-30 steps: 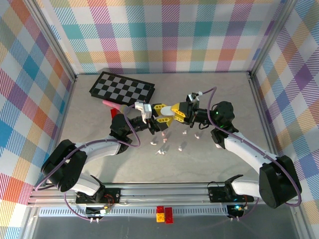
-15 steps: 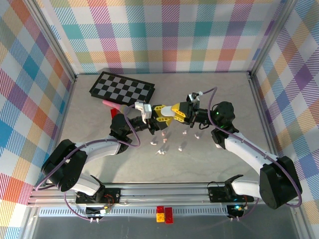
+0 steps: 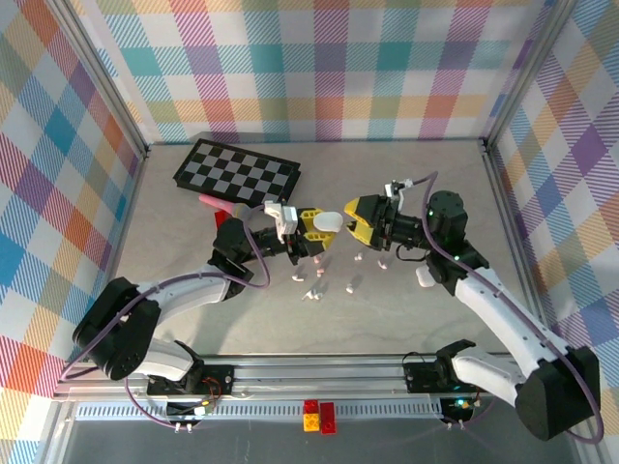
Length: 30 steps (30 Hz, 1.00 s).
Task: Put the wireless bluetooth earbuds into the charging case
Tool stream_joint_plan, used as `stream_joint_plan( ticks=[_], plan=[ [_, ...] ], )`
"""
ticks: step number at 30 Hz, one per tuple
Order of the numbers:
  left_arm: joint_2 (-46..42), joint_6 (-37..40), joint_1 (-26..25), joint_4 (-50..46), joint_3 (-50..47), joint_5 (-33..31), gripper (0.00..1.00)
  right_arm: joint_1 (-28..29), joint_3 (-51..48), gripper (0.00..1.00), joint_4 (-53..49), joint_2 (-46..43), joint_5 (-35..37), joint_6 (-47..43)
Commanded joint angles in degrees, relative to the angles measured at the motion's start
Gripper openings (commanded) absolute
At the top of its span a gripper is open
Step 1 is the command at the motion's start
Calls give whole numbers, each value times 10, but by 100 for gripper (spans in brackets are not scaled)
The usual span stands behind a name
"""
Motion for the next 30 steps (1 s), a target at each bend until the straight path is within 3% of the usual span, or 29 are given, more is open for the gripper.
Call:
stream_joint_plan(
  ticks=[1,8,11,14,18,20,30],
  plan=[
    [-25,20,7,-33,8,24,35,-4,75,78,-245,-14,53,-235],
    [-24,-15,8,-43,23,29,34,2,192,81,-454,-19,100,-528],
    [-22,-24,8,-28,22,36,34,13,218,82,-487,-26,129,-605],
    [-19,-25,9,-36,25,43,32,42,243,84,-491,-22,159,-653],
    [-13,-29,8,-34,32,53,32,118,275,85,-503,3,270,-716],
    [-12,-29,8,-33,34,49,31,137,285,85,-499,17,291,-729],
    [-18,-29,8,-39,40,56,31,156,291,85,-451,38,354,-734]
  ],
)
